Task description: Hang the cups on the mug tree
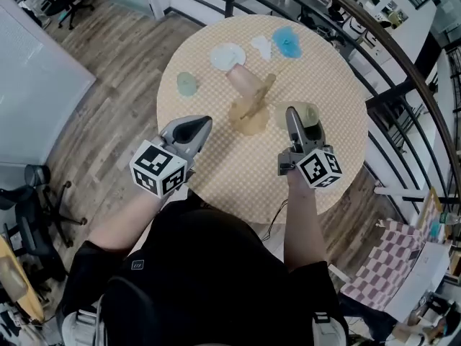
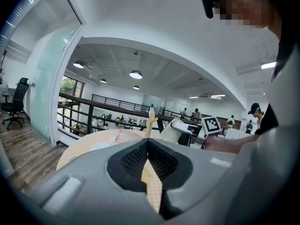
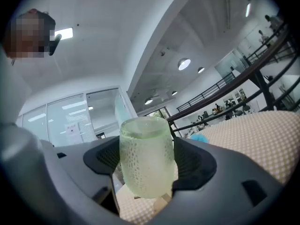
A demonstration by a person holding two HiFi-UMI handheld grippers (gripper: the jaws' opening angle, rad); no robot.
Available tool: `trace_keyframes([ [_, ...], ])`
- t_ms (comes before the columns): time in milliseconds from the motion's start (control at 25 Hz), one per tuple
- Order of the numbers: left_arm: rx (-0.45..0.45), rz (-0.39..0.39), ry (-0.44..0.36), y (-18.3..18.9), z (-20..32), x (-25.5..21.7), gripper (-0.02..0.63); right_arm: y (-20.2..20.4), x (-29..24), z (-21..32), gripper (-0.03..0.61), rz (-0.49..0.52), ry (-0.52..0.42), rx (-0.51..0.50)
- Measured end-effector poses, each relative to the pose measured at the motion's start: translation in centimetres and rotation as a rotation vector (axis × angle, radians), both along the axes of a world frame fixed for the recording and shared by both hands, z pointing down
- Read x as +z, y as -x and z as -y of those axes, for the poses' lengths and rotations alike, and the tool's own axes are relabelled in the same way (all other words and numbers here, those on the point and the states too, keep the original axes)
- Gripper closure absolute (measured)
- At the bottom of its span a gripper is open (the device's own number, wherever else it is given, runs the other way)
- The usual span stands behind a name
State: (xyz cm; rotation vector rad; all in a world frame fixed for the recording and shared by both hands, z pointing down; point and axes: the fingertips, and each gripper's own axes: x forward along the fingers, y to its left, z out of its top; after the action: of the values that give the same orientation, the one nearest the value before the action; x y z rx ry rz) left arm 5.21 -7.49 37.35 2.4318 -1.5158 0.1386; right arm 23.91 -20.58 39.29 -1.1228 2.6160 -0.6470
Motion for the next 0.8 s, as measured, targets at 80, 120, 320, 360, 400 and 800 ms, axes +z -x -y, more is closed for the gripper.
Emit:
trace_keyframes([
  [80, 0.009, 0.006, 0.010, -0.3, 0.0, 0.2, 0.607, 0.4, 0.7, 0.6, 0.230, 0.046, 0.028, 0.005],
  [120, 0.012, 0.008, 0.015, -0.5, -0.1, 0.4, 0.607, 0.5, 1.1, 0.8, 0.230, 0.065, 0.040, 0.006],
  [320, 0.026, 0.035, 0.042, -1.5, -0.3, 1.1, 0.607, 0.8, 2.9, 1.6, 0.230, 0.157, 0.087, 0.007],
  [360, 0.026, 0.040, 0.048, -1.6, -0.3, 1.2, 0.607, 0.8, 3.2, 1.8, 0.230, 0.180, 0.097, 0.009],
  [400, 0.026, 0.046, 0.053, -1.5, -0.3, 1.4, 0.607, 0.9, 3.5, 2.0, 0.230, 0.204, 0.106, 0.013],
  [800, 0.021, 0.085, 0.089, -1.0, -0.9, 1.9, 0.607, 1.2, 6.5, 3.3, 0.230, 0.360, 0.198, 0.095],
])
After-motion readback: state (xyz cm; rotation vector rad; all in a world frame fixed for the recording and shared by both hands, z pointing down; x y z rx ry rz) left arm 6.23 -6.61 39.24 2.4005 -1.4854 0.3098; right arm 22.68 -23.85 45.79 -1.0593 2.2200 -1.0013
